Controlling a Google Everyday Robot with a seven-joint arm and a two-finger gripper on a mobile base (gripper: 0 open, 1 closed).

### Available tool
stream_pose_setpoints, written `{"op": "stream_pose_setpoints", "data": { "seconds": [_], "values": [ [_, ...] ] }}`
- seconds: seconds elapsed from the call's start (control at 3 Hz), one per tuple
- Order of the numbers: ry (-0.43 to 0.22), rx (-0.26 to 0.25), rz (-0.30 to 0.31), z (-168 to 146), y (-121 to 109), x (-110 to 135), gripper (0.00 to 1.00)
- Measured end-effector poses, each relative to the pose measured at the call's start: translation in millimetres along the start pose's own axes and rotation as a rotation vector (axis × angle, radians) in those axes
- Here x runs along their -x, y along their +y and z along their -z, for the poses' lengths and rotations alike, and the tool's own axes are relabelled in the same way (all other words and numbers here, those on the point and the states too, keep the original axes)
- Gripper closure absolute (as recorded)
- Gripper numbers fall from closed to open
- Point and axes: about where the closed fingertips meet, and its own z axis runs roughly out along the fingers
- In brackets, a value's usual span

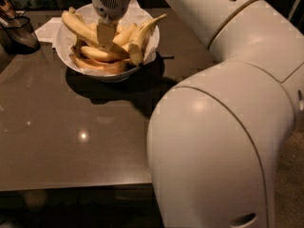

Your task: Pick banana from white bowl

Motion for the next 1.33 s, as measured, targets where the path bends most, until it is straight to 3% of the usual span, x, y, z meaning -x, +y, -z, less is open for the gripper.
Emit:
{"op": "stream_pose_setpoints", "data": {
  "seconds": [1.33],
  "values": [
    [0.018, -0.005, 0.061, 18.2, -4.8, 6.3, 1.0]
  ]
}}
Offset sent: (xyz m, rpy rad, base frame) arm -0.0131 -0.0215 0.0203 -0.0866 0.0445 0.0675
